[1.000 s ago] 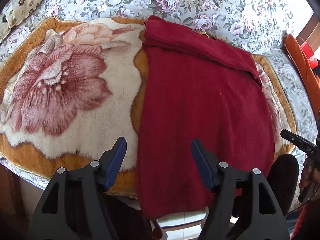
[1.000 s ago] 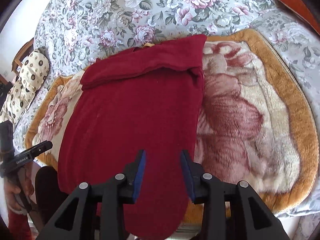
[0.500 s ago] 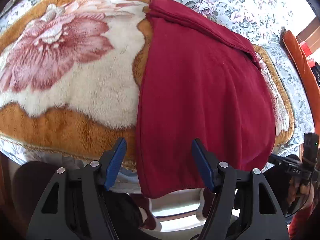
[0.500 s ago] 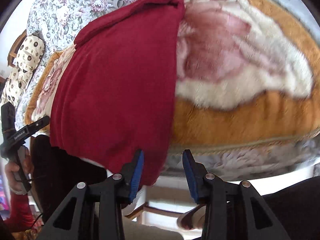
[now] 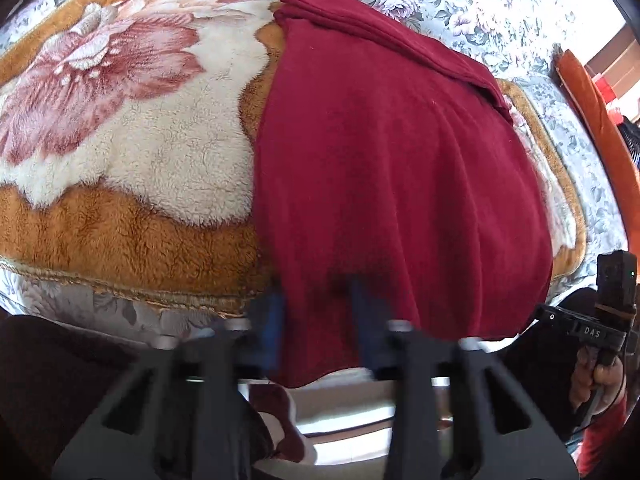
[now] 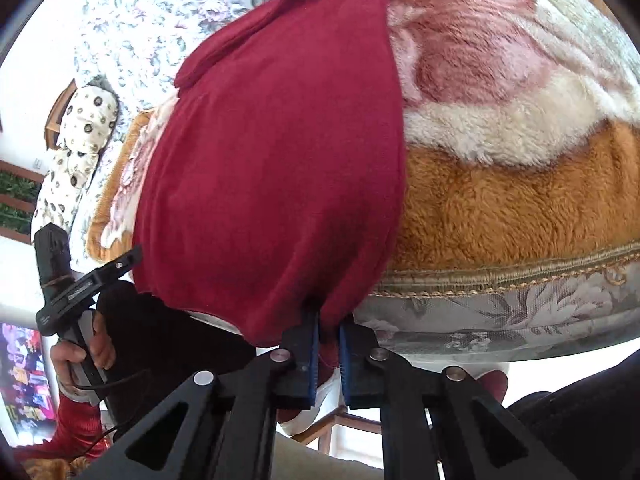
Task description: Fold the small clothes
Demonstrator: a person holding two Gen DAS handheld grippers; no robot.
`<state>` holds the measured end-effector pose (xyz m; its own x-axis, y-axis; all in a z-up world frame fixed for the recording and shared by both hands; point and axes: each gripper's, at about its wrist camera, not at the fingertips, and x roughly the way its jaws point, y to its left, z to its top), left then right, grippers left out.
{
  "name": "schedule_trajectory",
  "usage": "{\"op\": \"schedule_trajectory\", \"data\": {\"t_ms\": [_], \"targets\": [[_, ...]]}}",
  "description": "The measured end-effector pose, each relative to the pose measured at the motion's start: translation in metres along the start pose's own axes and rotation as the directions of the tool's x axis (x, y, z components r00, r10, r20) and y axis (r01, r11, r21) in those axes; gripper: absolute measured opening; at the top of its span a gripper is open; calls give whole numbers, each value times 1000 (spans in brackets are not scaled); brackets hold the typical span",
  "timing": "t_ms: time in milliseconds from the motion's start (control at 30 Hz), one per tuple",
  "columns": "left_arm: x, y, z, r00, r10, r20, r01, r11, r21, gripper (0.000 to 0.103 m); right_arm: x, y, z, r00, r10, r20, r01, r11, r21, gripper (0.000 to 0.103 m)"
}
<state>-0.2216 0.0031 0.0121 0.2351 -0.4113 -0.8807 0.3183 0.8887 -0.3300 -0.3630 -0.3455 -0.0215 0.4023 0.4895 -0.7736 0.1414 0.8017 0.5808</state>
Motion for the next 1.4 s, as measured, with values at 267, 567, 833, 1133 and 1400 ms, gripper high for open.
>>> {"op": "schedule_trajectory", "data": {"t_ms": [267,567,833,1133,1400], "targets": [[-50,-13,40,983,-170,68,170,985,10,6,-75,31,44,953,267,143,-259,963,-77,7],[-65,-29,186,955,-211,208,215,977,3,7,-100,27,202,875,270,403,-265,962,-68,6],[42,-19,320,980,-61,187,78,994,-82,6,-21,-39,354,900,92,427,-164,977,136,6],[55,1,345,984,-93,149,111,987,-115,15,-46,-52,350,881,-38,471,-20,993,118,42],[13,-5,349,955,-104,279,145,981,-131,72,-27,-9,338,919,-20,394,43,998,-50,42]]}}
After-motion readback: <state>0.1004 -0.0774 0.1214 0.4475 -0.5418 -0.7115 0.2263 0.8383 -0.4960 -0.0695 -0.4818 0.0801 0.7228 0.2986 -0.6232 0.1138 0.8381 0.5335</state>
